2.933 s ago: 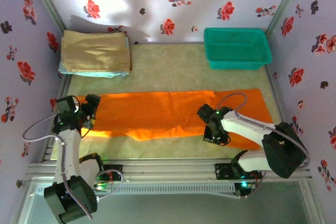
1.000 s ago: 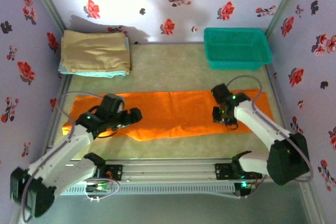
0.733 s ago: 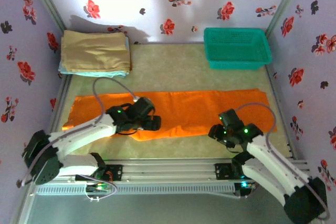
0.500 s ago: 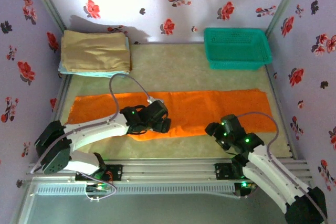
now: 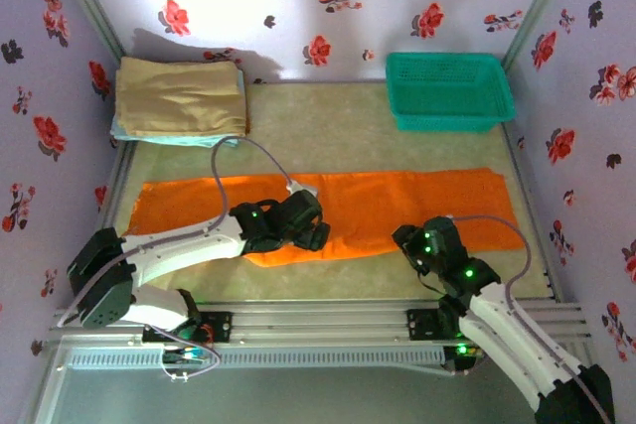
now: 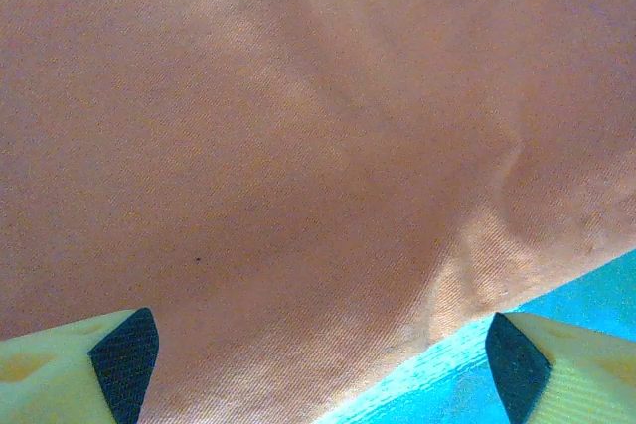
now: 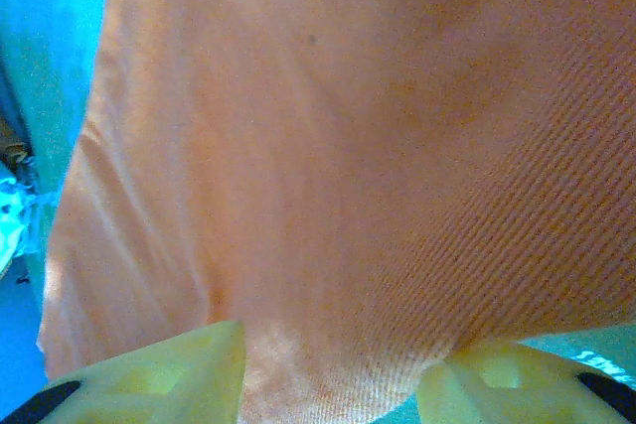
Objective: Fold and stack the trousers
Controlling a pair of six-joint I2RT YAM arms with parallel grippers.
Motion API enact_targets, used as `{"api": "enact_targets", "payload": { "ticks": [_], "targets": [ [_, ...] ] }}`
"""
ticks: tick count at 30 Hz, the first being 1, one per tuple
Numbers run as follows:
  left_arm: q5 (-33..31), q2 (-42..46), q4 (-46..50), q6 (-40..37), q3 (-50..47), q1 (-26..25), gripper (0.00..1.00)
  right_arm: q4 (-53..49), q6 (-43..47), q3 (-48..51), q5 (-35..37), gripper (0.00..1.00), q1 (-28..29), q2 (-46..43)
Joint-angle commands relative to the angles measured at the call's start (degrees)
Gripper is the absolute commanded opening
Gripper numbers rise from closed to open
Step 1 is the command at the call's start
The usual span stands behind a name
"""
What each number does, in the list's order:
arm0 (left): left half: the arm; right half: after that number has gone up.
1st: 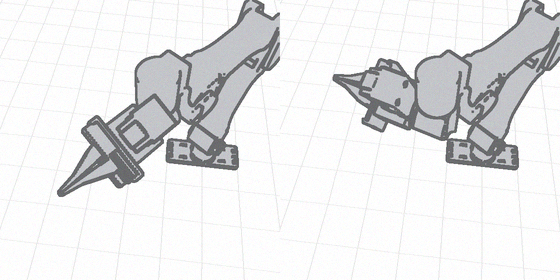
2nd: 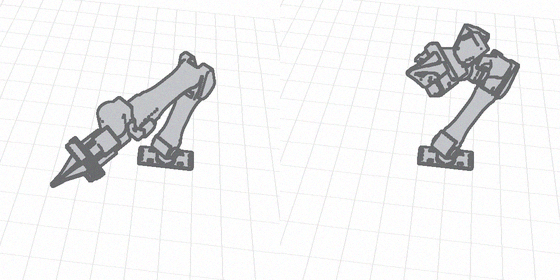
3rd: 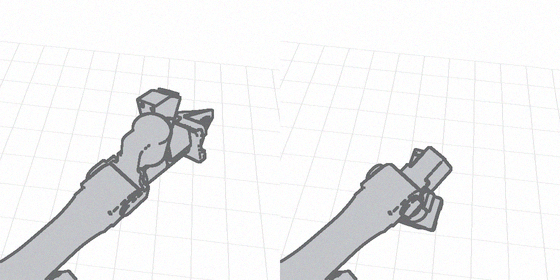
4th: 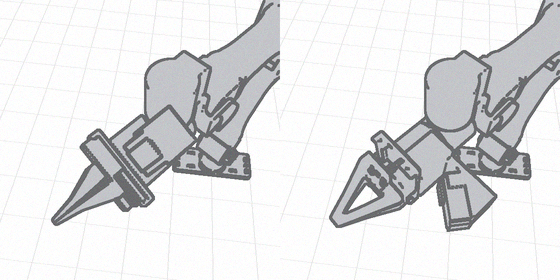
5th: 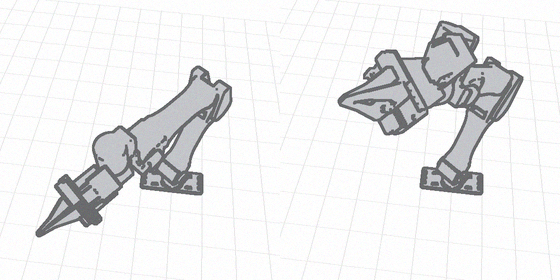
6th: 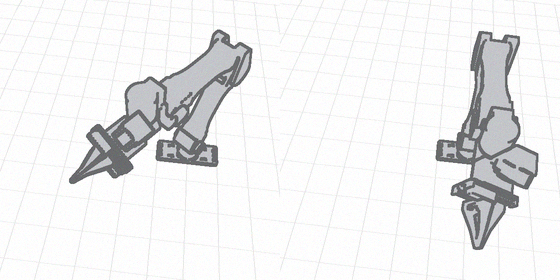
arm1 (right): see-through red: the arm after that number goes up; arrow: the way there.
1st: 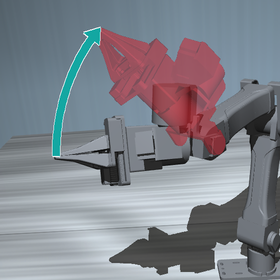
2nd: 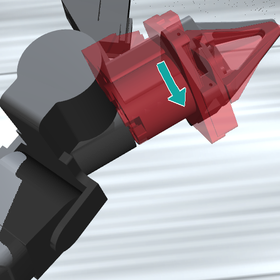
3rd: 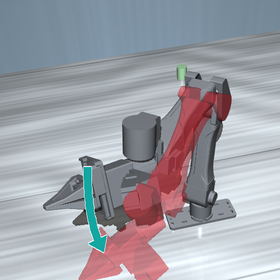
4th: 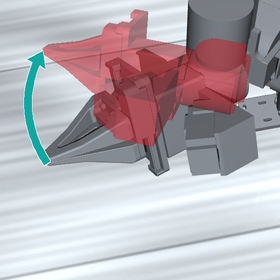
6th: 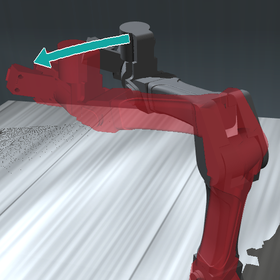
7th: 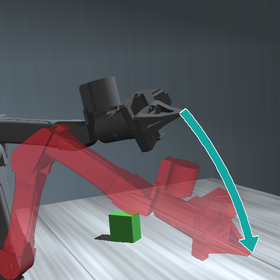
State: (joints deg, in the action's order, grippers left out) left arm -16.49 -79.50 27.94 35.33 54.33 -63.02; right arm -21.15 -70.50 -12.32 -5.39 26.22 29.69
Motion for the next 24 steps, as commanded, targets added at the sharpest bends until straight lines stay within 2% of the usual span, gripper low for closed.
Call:
{"api": "enact_targets", "payload": {
  "ticks": [1, 9, 13, 17, 24],
  "targets": [
    [-2.5, -1.5, -0.6, -3.8, 2.9, -1.6, 0.89, -1.0, 1.1, -2.6, 0.9, 0.44, -0.4, -0.9],
    [-6.1, -10.4, 2.0, -13.3, 11.9, -10.1, 0.95, 1.2, 2.6, -5.2, 1.0, 0.41, -1.1, 1.7],
    [-6.6, -17.6, 3.5, -13.9, 17.3, -12.4, 0.97, 6.8, 3.9, -5.4, -1.4, 0.41, -2.8, 8.8],
    [-8.5, -22.6, 4.6, -14.0, 20.2, -13.7, 0.98, 7.6, 5.1, -7.9, -2.5, 0.40, -3.6, 12.9],
    [-11.1, -25.4, 2.9, -11.7, 18.2, -13.7, 0.85, 5.0, 4.8, -8.5, -3.7, 0.41, -4.2, 12.2]
  ]
}}
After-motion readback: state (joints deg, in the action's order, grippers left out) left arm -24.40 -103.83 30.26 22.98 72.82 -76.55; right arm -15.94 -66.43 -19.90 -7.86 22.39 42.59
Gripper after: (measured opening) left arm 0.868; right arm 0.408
